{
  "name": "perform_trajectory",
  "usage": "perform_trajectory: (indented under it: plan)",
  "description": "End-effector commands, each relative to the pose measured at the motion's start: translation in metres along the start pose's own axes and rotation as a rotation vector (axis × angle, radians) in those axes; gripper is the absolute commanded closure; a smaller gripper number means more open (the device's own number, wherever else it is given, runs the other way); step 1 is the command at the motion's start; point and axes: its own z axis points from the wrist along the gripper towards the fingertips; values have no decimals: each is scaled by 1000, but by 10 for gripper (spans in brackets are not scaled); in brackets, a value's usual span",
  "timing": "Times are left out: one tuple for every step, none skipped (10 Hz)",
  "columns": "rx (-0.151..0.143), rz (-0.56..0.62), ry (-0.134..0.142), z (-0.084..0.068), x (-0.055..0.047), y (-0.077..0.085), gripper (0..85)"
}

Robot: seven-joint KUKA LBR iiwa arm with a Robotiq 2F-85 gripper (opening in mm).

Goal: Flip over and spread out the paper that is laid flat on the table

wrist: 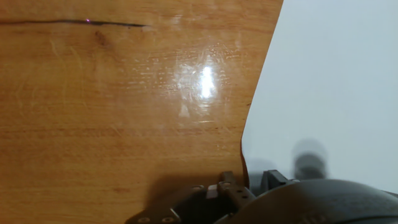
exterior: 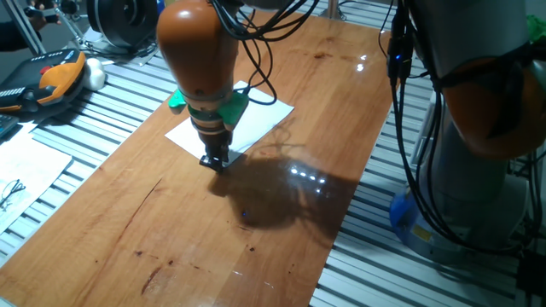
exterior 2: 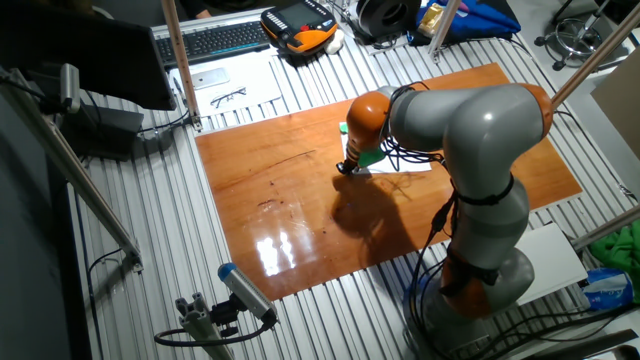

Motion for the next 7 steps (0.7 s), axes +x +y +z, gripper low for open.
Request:
perform_trajectory:
  plan:
    - [0,0,0,1,0,0,510]
    - [2,0,0,1,0,-1,510]
    - [1,-5,2,1,0,-1,680]
    - [1,-8,3,1,0,-1,680]
    - [-3,-9,4,1,1,-1,680]
    - [-5,-15,7,1,0,-1,850]
    - [-9,-18,9,2,1,-1,850]
